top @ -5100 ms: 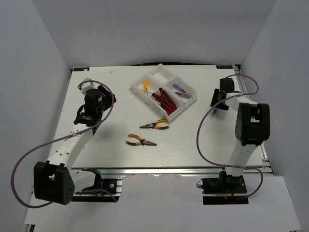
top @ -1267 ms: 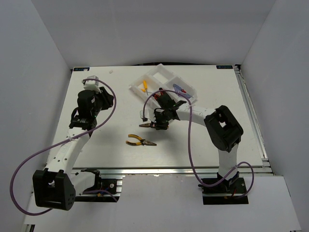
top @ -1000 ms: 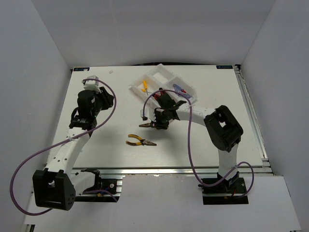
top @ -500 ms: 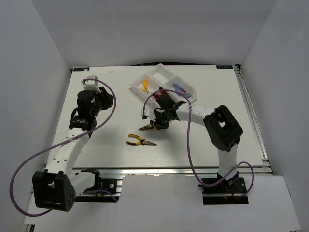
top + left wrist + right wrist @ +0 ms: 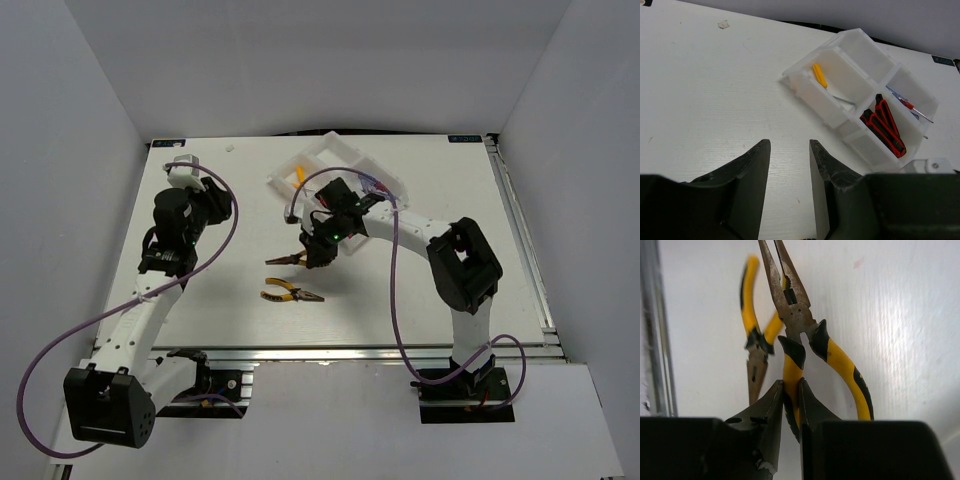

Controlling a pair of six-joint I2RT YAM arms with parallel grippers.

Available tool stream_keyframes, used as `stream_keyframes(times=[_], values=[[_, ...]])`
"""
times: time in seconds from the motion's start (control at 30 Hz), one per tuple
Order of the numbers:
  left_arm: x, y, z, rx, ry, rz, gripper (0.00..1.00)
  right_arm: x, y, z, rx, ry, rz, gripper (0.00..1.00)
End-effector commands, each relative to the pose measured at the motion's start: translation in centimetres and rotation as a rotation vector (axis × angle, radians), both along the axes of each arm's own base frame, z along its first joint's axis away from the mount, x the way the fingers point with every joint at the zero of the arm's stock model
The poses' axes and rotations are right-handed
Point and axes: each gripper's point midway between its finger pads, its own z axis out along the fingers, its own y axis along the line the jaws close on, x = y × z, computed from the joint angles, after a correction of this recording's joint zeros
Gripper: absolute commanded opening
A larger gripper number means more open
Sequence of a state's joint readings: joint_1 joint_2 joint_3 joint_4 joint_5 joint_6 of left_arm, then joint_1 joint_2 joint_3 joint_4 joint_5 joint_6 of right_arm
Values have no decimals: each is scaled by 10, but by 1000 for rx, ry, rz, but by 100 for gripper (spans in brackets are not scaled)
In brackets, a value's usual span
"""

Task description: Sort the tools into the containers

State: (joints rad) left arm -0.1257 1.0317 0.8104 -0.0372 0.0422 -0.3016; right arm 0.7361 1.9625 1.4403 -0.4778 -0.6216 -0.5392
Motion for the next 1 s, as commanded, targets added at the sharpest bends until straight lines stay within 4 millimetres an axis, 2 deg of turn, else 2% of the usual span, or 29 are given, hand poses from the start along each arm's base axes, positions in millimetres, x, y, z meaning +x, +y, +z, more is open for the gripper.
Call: stream_keyframes(times=[0.0,0.1,0.13,0.23,0.27,0.33,0.43,0.47,0.57,0.6,0.67,0.7,0.73,0.77,0.8,0.83,0.87,0.93,0.97], values=[[-3,3,13,10,-52,-3,48,8,28,94,234,-18,26,0],[-3,3,14,13,-59,0,48,32,29,129,307,-73,-13,0],[-4,4,15,15,-61,3,48,45,31,148,348,-124,-24,0],[-4,6,16,19,-64,13,48,85,19,176,384,-227,-113,0],[-3,7,15,21,-62,15,48,106,11,183,394,-280,-154,0],[-3,6,14,21,-60,11,48,139,-1,183,368,-365,-234,0],[-3,5,12,22,-54,5,48,199,-31,185,336,-486,-381,0],[-3,5,12,22,-56,5,48,212,-37,189,339,-515,-412,0],[-3,5,12,24,-55,1,48,251,-50,180,342,-566,-514,0],[-2,4,11,23,-53,0,48,265,-55,185,342,-613,-564,0],[-3,4,12,24,-54,-1,48,279,-55,173,327,-633,-586,0],[-2,4,11,24,-53,-1,48,291,-57,185,340,-685,-627,0],[-2,4,11,24,-53,-1,48,298,-59,184,337,-698,-652,0],[-2,4,11,26,-53,-1,48,307,-58,174,325,-695,-674,0],[-2,4,11,26,-53,-1,48,317,-61,183,329,-727,-711,0],[-2,4,11,26,-52,-1,48,323,-62,183,328,-743,-727,0],[-2,4,11,26,-52,-1,48,330,-60,170,314,-736,-732,0],[-2,4,11,25,-52,-2,48,339,-62,167,304,-753,-765,0],[-2,3,11,25,-52,-7,48,343,-62,156,291,-746,-765,0]])
